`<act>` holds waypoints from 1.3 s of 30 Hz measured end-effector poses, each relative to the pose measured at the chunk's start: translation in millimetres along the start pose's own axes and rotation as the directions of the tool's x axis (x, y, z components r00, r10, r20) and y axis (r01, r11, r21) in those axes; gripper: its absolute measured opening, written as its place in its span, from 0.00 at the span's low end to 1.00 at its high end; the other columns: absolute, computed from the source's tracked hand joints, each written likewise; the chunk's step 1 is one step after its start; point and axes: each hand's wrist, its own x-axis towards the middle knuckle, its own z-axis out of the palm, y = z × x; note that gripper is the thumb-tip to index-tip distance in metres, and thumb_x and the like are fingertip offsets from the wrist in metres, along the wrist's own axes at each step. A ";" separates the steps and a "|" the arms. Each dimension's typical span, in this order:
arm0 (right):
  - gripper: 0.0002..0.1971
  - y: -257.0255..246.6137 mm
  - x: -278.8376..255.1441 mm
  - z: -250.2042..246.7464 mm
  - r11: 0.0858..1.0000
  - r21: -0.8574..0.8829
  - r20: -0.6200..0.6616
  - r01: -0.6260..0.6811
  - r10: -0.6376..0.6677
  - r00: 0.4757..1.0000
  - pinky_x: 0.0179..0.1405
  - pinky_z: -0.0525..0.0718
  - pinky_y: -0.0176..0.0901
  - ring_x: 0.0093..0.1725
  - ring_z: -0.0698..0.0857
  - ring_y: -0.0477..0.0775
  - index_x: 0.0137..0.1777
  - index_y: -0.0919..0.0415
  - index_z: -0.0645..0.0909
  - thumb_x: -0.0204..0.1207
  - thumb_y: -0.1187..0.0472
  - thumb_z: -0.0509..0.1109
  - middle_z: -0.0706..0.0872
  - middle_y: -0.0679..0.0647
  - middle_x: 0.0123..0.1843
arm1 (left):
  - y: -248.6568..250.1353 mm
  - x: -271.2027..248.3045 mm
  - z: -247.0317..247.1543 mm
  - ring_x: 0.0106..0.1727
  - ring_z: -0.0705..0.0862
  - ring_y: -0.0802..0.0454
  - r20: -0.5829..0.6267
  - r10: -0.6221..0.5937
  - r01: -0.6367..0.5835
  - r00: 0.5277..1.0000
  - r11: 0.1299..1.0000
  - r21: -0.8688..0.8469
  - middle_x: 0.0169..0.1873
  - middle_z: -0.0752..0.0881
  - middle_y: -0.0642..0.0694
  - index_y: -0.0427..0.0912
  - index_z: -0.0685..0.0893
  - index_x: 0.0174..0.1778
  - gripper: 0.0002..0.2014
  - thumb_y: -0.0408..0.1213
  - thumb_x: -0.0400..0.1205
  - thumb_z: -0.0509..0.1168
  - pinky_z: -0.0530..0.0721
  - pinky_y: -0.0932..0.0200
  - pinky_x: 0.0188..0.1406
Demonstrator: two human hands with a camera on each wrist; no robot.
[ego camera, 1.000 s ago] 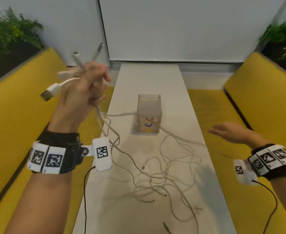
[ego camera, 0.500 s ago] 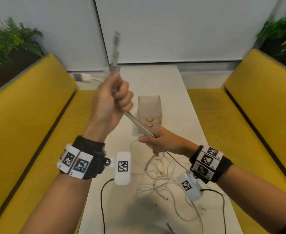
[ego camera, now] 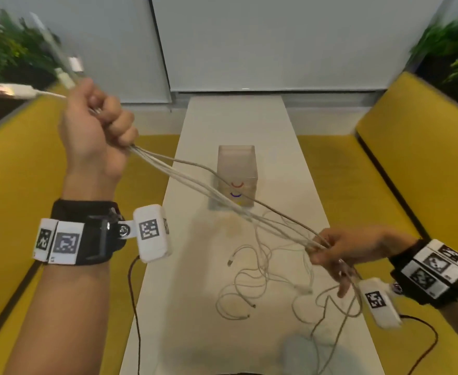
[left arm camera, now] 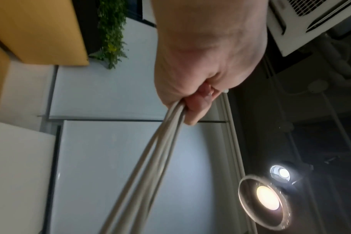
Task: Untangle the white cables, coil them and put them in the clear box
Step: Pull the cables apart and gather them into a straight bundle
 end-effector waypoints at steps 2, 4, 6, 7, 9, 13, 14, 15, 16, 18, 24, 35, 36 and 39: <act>0.33 17.0 7.8 -2.4 0.987 -0.141 0.046 -0.082 0.089 0.995 0.68 0.75 0.61 0.57 0.83 0.61 0.63 0.63 0.81 0.65 0.41 0.81 0.88 0.67 0.59 | -13.3 -5.9 5.3 0.20 0.54 0.58 0.109 -0.101 0.091 0.989 0.992 0.091 0.20 0.59 0.54 0.51 0.64 0.30 0.20 0.45 0.90 0.52 0.57 0.64 0.13; 0.45 32.7 17.9 -7.0 0.992 -0.074 -0.002 -0.099 0.099 0.995 0.77 0.65 0.53 0.74 0.75 0.50 0.77 0.53 0.73 0.62 0.32 0.77 0.79 0.53 0.77 | -25.8 -14.9 9.6 0.19 0.53 0.58 0.230 -0.229 0.196 0.946 0.968 0.156 0.20 0.58 0.54 0.50 0.64 0.30 0.20 0.46 0.90 0.52 0.55 0.65 0.12; 0.40 37.7 33.3 -13.7 0.995 0.096 -0.138 0.028 -0.014 0.990 0.81 0.62 0.47 0.80 0.69 0.43 0.79 0.53 0.70 0.71 0.30 0.64 0.74 0.47 0.81 | -34.5 -22.9 9.2 0.19 0.51 0.57 0.351 -0.378 0.326 0.856 0.924 0.200 0.22 0.55 0.53 0.49 0.65 0.32 0.19 0.46 0.90 0.51 0.53 0.66 0.12; 0.33 38.4 44.5 -17.9 0.987 0.118 -0.253 0.110 -0.077 0.964 0.81 0.62 0.47 0.80 0.70 0.43 0.77 0.54 0.73 0.79 0.35 0.55 0.75 0.47 0.80 | -37.4 -26.2 7.0 0.19 0.52 0.57 0.416 -0.454 0.397 0.788 0.891 0.221 0.22 0.55 0.52 0.49 0.67 0.33 0.18 0.47 0.90 0.51 0.52 0.68 0.12; 0.25 33.2 75.8 -26.4 0.983 -0.095 -0.519 0.158 -0.184 0.834 0.81 0.67 0.51 0.74 0.78 0.45 0.66 0.55 0.85 0.87 0.47 0.49 0.84 0.47 0.72 | -40.2 -32.3 1.3 0.18 0.54 0.58 0.531 -0.566 0.521 0.630 0.816 0.251 0.23 0.56 0.52 0.48 0.68 0.37 0.15 0.48 0.89 0.53 0.53 0.69 0.12; 0.13 16.0 158.7 -29.9 0.767 -0.636 -0.588 -0.084 -0.411 0.697 0.64 0.81 0.56 0.55 0.88 0.55 0.55 0.58 0.90 0.85 0.59 0.63 0.91 0.55 0.56 | -36.7 -47.2 -4.8 0.18 0.56 0.58 0.672 -0.627 0.656 0.394 0.704 0.272 0.23 0.60 0.50 0.46 0.60 0.39 0.18 0.42 0.86 0.65 0.49 0.69 0.14; 0.13 15.0 179.7 -27.4 0.704 -0.700 -0.545 -0.120 -0.419 0.726 0.63 0.81 0.54 0.57 0.87 0.58 0.59 0.59 0.89 0.85 0.60 0.63 0.90 0.57 0.58 | -34.6 -50.2 -5.4 0.19 0.55 0.57 0.703 -0.618 0.692 0.353 0.678 0.248 0.24 0.61 0.49 0.45 0.59 0.40 0.18 0.38 0.85 0.65 0.49 0.67 0.14; 0.14 15.1 199.3 -24.0 0.652 -0.743 -0.510 -0.149 -0.409 0.757 0.63 0.80 0.51 0.59 0.86 0.60 0.62 0.59 0.87 0.85 0.61 0.62 0.88 0.59 0.60 | -32.4 -52.5 -5.7 0.21 0.55 0.56 0.729 -0.605 0.731 0.322 0.648 0.215 0.25 0.61 0.48 0.44 0.61 0.42 0.15 0.34 0.84 0.64 0.49 0.66 0.15; 0.15 18.5 217.7 -21.8 0.613 -0.772 -0.480 -0.166 -0.391 0.786 0.64 0.78 0.50 0.62 0.84 0.62 0.65 0.60 0.85 0.86 0.61 0.61 0.87 0.60 0.63 | -29.9 -54.2 -6.7 0.22 0.55 0.56 0.742 -0.598 0.759 0.305 0.623 0.190 0.26 0.62 0.47 0.43 0.64 0.43 0.12 0.32 0.83 0.63 0.49 0.65 0.15; 0.16 23.2 245.5 -13.4 0.553 -0.808 -0.437 -0.205 -0.327 0.838 0.65 0.76 0.48 0.67 0.82 0.63 0.69 0.60 0.83 0.85 0.62 0.61 0.85 0.60 0.67 | -26.3 -57.0 -10.6 0.25 0.58 0.55 0.743 -0.600 0.771 0.296 0.609 0.185 0.27 0.62 0.46 0.40 0.69 0.45 0.06 0.30 0.81 0.61 0.50 0.65 0.16; 0.13 48.2 276.4 -3.5 0.275 -0.884 -0.440 -0.378 -0.215 0.872 0.60 0.75 0.54 0.64 0.80 0.64 0.64 0.59 0.79 0.82 0.61 0.62 0.82 0.59 0.62 | -27.0 -65.1 -36.4 0.24 0.59 0.55 0.709 -0.628 0.782 0.319 0.598 0.177 0.27 0.63 0.46 0.43 0.67 0.47 0.07 0.31 0.84 0.60 0.51 0.67 0.17; 0.10 -71.1 166.1 -4.8 0.895 -0.230 -0.677 0.383 -0.430 0.597 0.24 0.83 0.37 0.26 0.86 0.52 0.44 0.70 0.77 0.75 0.67 0.77 0.87 0.69 0.36 | -77.6 -66.6 -23.2 0.22 0.57 0.55 0.310 -0.526 0.447 0.792 0.845 0.292 0.25 0.63 0.48 0.44 0.68 0.38 0.14 0.40 0.86 0.65 0.55 0.64 0.16; 0.10 -84.1 154.9 -0.5 0.871 -0.215 -0.664 0.441 -0.462 0.588 0.26 0.83 0.39 0.29 0.86 0.57 0.44 0.69 0.78 0.76 0.66 0.76 0.88 0.69 0.37 | -87.9 -65.6 -18.9 0.23 0.57 0.55 0.229 -0.502 0.415 0.834 0.844 0.339 0.27 0.63 0.49 0.46 0.68 0.40 0.14 0.38 0.85 0.67 0.55 0.62 0.17; 0.13 -110.5 127.2 13.6 0.801 -0.256 -0.647 0.542 -0.558 0.519 0.30 0.85 0.41 0.33 0.87 0.61 0.46 0.77 0.79 0.77 0.65 0.75 0.91 0.64 0.37 | -116.4 -63.8 -3.8 0.22 0.60 0.57 0.084 -0.410 0.345 0.908 0.847 0.405 0.28 0.67 0.47 0.50 0.69 0.45 0.15 0.39 0.83 0.72 0.58 0.63 0.16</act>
